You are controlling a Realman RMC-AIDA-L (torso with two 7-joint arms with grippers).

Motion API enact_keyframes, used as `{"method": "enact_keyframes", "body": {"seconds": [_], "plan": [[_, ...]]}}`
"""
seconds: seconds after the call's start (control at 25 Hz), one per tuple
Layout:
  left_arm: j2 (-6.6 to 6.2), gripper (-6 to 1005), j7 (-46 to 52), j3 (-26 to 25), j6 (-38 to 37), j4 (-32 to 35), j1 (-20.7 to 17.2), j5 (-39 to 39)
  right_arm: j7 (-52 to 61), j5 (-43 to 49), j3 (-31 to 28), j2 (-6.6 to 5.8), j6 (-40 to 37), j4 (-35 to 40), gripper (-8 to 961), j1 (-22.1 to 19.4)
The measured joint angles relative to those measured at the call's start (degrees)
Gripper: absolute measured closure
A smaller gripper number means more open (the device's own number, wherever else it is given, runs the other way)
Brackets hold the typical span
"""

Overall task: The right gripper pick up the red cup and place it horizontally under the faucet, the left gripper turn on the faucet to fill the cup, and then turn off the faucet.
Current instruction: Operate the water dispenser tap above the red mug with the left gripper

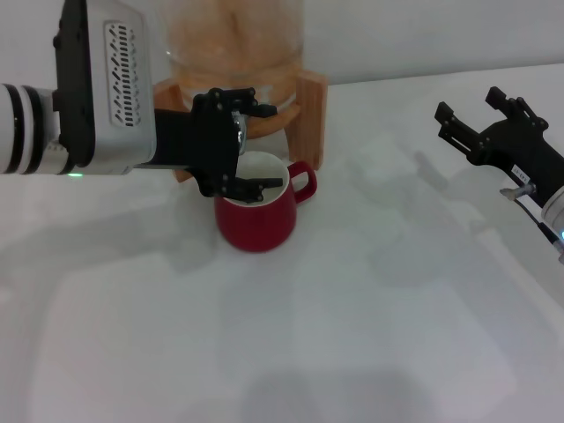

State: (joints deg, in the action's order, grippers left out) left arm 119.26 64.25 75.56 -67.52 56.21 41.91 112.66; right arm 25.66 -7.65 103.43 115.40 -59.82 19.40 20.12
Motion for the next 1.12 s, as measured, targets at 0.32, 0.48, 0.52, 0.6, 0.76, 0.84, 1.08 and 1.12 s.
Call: {"method": "enact_keyframes", "body": {"seconds": [0.32,0.48,0.52,0.6,0.76,0.84,1.08,1.12], "plan": [[-0.03,142,-0.09,0.03,0.18,0.00,0.14,0.02,0.00,0.07,-0.15,0.00,-0.03,0.01,79,0.00],[-0.08,142,-0.14,0.03,0.27,0.00,0.19,0.02,0.00,0.10,-0.16,0.00,-0.03,0.02,79,0.00],[-0.09,142,-0.16,0.03,0.27,0.01,0.20,0.02,0.00,0.13,-0.16,0.00,-0.03,0.02,79,0.00],[-0.09,142,-0.17,0.03,0.29,0.01,0.25,0.02,0.00,0.19,-0.16,0.00,-0.03,0.02,79,0.00],[-0.09,142,-0.18,0.02,0.55,0.04,0.27,0.02,0.00,0.25,-0.13,0.00,-0.03,0.02,79,0.00],[-0.09,142,-0.18,0.02,0.70,0.05,0.28,0.09,0.00,0.27,-0.08,0.00,-0.03,0.02,79,0.00],[-0.09,142,-0.18,0.03,1.08,0.11,0.28,0.56,0.00,0.27,-0.17,0.00,-0.03,0.02,79,0.00],[-0.09,142,-0.18,0.03,1.15,0.11,0.28,0.57,0.00,0.27,-0.17,0.00,-0.03,0.02,79,0.00]]}}
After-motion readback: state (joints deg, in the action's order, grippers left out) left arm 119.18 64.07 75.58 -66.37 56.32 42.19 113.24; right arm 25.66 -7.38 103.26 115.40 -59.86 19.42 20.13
